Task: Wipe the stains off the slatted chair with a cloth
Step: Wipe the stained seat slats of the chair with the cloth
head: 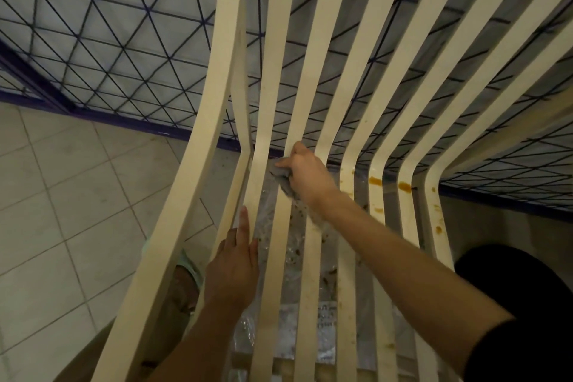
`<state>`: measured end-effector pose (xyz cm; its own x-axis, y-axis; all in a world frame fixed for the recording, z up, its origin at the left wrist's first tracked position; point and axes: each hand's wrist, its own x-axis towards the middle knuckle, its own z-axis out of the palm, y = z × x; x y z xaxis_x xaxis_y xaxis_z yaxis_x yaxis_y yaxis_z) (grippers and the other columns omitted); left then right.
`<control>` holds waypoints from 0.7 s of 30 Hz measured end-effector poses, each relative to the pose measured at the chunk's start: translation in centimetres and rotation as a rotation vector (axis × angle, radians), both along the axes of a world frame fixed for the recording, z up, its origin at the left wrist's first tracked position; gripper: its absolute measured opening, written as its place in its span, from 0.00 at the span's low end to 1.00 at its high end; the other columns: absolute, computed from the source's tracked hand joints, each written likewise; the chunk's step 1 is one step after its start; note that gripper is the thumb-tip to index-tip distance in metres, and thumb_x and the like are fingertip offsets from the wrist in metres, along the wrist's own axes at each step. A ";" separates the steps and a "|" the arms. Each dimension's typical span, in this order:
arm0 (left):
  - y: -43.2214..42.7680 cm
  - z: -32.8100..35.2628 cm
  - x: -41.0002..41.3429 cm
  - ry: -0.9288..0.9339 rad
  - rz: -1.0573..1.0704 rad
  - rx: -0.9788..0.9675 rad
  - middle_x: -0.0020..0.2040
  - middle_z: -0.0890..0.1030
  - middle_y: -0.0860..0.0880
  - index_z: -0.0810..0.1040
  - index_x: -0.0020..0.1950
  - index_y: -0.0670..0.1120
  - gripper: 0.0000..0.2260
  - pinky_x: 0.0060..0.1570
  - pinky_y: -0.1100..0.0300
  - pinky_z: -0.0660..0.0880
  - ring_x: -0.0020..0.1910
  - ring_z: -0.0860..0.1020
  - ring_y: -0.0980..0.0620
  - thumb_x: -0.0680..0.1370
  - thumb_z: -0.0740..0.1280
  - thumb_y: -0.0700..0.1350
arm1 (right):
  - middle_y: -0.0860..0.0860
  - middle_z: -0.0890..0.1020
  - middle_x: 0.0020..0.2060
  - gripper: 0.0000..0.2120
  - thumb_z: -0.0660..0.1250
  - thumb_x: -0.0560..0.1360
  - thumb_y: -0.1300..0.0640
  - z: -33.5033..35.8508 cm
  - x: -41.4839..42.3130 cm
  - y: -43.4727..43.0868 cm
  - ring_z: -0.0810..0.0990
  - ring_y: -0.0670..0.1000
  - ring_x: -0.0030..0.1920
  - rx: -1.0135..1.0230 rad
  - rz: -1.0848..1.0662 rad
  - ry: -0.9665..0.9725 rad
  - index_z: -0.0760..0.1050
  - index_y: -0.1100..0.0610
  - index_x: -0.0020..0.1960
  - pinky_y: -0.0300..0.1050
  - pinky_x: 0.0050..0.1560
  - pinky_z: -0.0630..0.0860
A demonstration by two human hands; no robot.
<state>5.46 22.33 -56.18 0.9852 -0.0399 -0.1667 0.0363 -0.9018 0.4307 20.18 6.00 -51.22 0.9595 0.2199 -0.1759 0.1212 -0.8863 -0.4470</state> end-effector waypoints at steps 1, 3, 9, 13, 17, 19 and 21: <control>-0.1 0.0 -0.1 -0.006 -0.004 -0.012 0.68 0.70 0.47 0.33 0.78 0.54 0.28 0.44 0.53 0.76 0.56 0.76 0.47 0.82 0.45 0.56 | 0.59 0.74 0.56 0.16 0.62 0.76 0.66 0.9 0.7 -0.3 0.74 0.59 0.53 -0.026 0.038 -0.035 0.80 0.56 0.60 0.51 0.52 0.72; -0.3 0.3 -0.2 -0.019 -0.014 -0.023 0.67 0.70 0.47 0.34 0.78 0.55 0.28 0.44 0.54 0.76 0.56 0.75 0.48 0.81 0.44 0.57 | 0.56 0.73 0.51 0.12 0.65 0.75 0.66 3.0 2.1 -0.7 0.76 0.58 0.48 -0.070 0.078 -0.208 0.81 0.57 0.55 0.49 0.43 0.71; 0.0 0.6 -0.4 0.002 -0.009 -0.031 0.68 0.70 0.49 0.28 0.75 0.57 0.28 0.44 0.56 0.77 0.56 0.76 0.50 0.81 0.42 0.58 | 0.56 0.74 0.50 0.11 0.69 0.71 0.68 4.1 2.6 -0.3 0.77 0.59 0.44 -0.149 0.154 -0.365 0.79 0.58 0.52 0.48 0.37 0.71; -0.3 0.5 0.2 -0.003 -0.030 -0.018 0.70 0.69 0.50 0.23 0.70 0.59 0.29 0.46 0.58 0.77 0.57 0.76 0.51 0.82 0.44 0.58 | 0.55 0.68 0.59 0.18 0.66 0.75 0.65 -0.8 0.6 -0.1 0.73 0.58 0.58 -0.114 0.100 -0.116 0.74 0.58 0.64 0.51 0.51 0.77; -0.1 0.5 0.0 0.013 -0.019 -0.025 0.69 0.69 0.51 0.23 0.70 0.59 0.29 0.43 0.59 0.76 0.54 0.77 0.52 0.83 0.45 0.57 | 0.50 0.67 0.55 0.23 0.63 0.78 0.58 -1.6 0.4 0.4 0.72 0.51 0.55 0.198 -0.072 -0.044 0.68 0.58 0.72 0.37 0.54 0.69; 0.0 0.5 0.1 0.011 -0.030 -0.016 0.69 0.69 0.51 0.22 0.70 0.59 0.29 0.43 0.60 0.75 0.54 0.77 0.52 0.83 0.44 0.57 | 0.51 0.67 0.56 0.23 0.62 0.79 0.58 -1.5 0.5 0.2 0.71 0.50 0.54 0.190 -0.044 -0.084 0.67 0.57 0.73 0.39 0.53 0.70; 0.0 0.7 0.0 0.016 -0.037 -0.014 0.69 0.69 0.51 0.22 0.70 0.59 0.29 0.43 0.60 0.74 0.55 0.76 0.52 0.82 0.44 0.57 | 0.53 0.66 0.55 0.23 0.63 0.78 0.61 -1.5 0.7 -0.4 0.71 0.54 0.53 -0.017 0.065 -0.181 0.68 0.56 0.72 0.44 0.45 0.72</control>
<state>5.49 22.28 -55.51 0.9803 -0.0791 -0.1812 0.0096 -0.8963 0.4433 20.92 5.64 -52.69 0.9598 0.2807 -0.0057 0.2555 -0.8814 -0.3973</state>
